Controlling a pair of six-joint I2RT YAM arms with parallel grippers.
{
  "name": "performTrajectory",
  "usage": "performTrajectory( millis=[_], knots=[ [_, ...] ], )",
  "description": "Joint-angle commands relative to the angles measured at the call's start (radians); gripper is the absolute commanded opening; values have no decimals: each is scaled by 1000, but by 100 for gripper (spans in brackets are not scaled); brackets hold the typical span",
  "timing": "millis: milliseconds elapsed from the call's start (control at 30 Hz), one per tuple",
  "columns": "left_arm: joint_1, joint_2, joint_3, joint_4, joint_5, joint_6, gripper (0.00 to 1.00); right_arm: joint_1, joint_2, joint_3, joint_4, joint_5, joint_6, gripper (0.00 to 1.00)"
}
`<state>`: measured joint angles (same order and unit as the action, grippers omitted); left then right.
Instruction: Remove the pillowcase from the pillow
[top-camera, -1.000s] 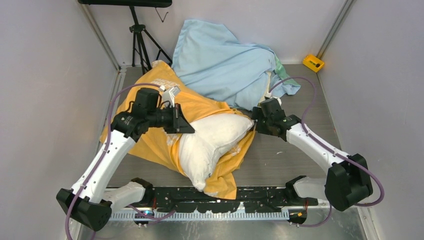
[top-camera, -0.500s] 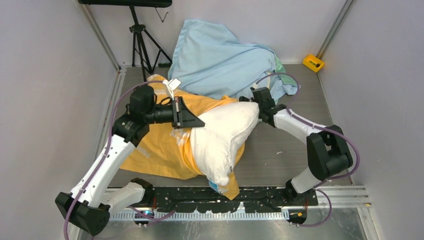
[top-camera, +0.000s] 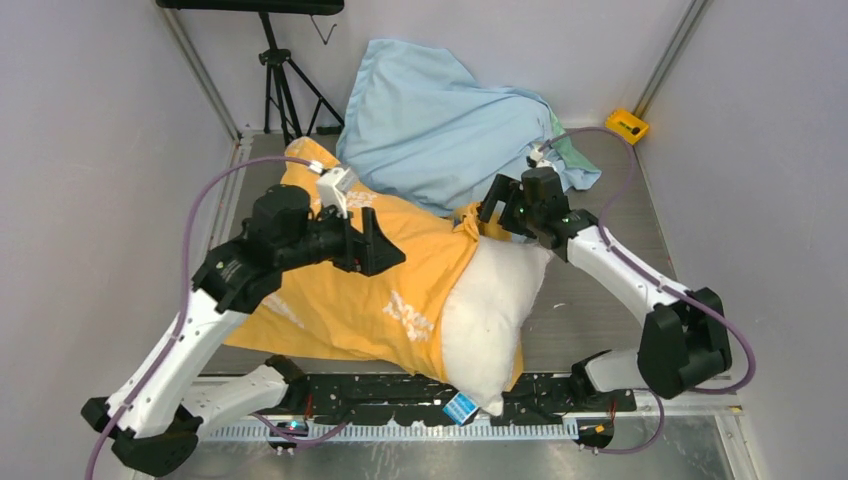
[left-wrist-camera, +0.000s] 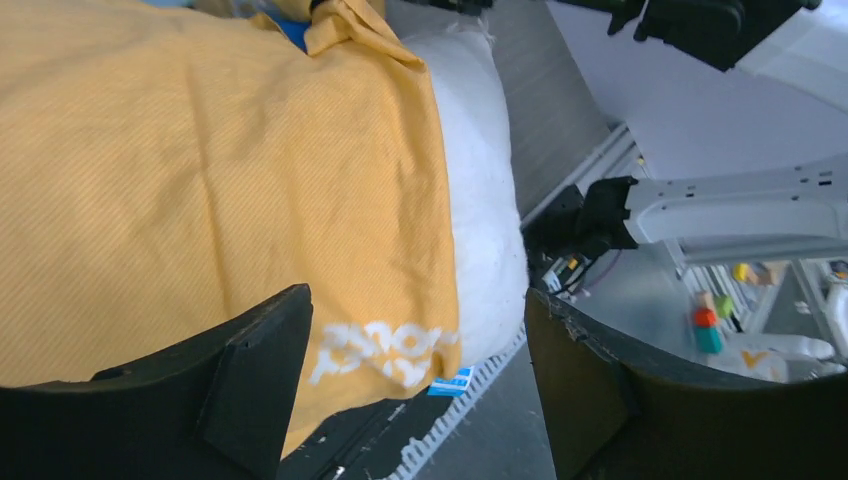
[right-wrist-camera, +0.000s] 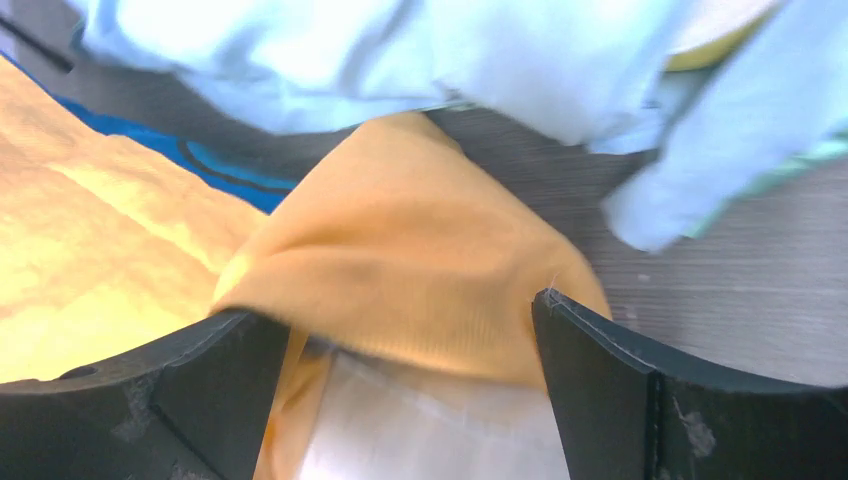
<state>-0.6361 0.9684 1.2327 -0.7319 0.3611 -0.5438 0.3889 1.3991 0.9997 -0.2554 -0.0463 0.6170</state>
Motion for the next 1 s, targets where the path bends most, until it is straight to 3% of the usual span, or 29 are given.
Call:
performTrajectory(
  millis=[0, 167, 400, 567, 767, 967],
  knots=[
    [-6, -37, 140, -164, -216, 119, 80, 3, -120, -50, 25, 284, -12, 95],
    [-18, 16, 136, -208, -215, 142, 79, 3, -228, -36, -59, 327, -97, 95],
    [-232, 119, 135, -169, -394, 141, 80, 3, -350, 13, -291, 32, -152, 95],
    [-351, 224, 154, -112, -425, 124, 81, 7, -411, 16, -453, -147, -67, 95],
    [-376, 297, 139, -79, -440, 92, 79, 83, -471, 15, -647, -73, 40, 95],
    [-373, 362, 94, -29, -383, 64, 65, 305, -475, -63, -572, -2, 200, 95]
  ],
)
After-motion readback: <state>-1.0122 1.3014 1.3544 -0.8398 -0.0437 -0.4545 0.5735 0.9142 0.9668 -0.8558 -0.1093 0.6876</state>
